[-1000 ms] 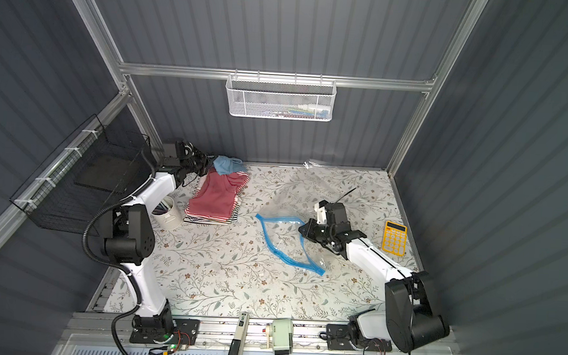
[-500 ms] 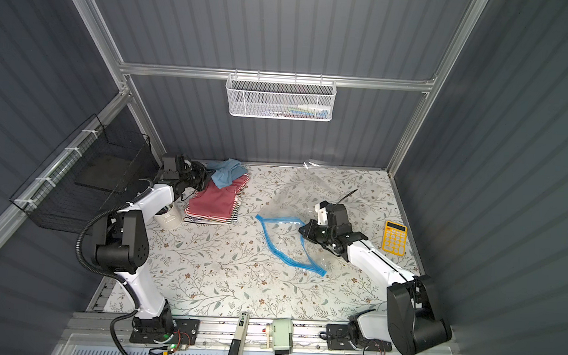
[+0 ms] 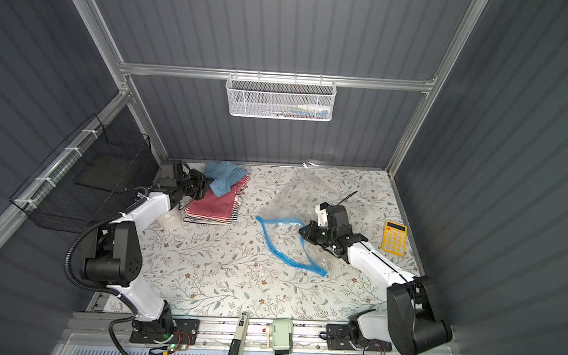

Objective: Take the tank top out of the vacuum bag
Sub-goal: Place the tank top on the tank top.

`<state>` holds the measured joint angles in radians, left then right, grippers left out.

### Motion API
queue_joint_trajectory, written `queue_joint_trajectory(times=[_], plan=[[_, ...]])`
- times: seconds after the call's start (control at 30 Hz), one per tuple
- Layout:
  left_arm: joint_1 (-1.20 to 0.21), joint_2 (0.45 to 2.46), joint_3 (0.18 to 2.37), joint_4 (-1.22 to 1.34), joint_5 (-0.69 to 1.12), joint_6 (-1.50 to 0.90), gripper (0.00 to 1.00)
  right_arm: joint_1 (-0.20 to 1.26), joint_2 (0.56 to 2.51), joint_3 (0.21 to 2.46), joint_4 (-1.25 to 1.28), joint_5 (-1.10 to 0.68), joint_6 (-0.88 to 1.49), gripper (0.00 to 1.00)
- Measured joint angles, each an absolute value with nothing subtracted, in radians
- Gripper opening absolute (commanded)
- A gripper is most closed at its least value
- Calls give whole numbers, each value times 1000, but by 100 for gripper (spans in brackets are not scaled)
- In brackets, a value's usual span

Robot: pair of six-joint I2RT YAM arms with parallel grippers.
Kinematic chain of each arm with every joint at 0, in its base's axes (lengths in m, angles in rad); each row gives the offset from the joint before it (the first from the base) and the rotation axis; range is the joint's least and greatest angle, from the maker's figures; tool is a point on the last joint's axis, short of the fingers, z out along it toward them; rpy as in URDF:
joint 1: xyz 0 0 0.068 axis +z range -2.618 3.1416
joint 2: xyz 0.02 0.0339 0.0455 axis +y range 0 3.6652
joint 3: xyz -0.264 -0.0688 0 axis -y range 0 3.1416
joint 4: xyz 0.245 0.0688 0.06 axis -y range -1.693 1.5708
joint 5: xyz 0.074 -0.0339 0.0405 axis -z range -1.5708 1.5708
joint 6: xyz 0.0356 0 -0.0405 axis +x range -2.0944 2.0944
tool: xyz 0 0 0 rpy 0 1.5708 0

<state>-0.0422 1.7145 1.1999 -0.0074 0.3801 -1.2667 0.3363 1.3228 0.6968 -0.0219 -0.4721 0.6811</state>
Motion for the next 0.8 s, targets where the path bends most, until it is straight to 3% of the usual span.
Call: queue_joint_trajectory(times=[0.37,0.57,0.73,0.8], plan=[[-115,1690,1054,-41,297,-1269,5,336,1299,679,-15,-472,685,0],[-114,1675,1017,-48,280,-1255,23,336,1298,679,-14,-472,685,0],[-115,1673,986,-74,279,-1213,58,335,1298,679,-14,-472,685,0],[-115,1656,986,-105,276,-1177,65,334,1298,679,-14,-472,685,0]])
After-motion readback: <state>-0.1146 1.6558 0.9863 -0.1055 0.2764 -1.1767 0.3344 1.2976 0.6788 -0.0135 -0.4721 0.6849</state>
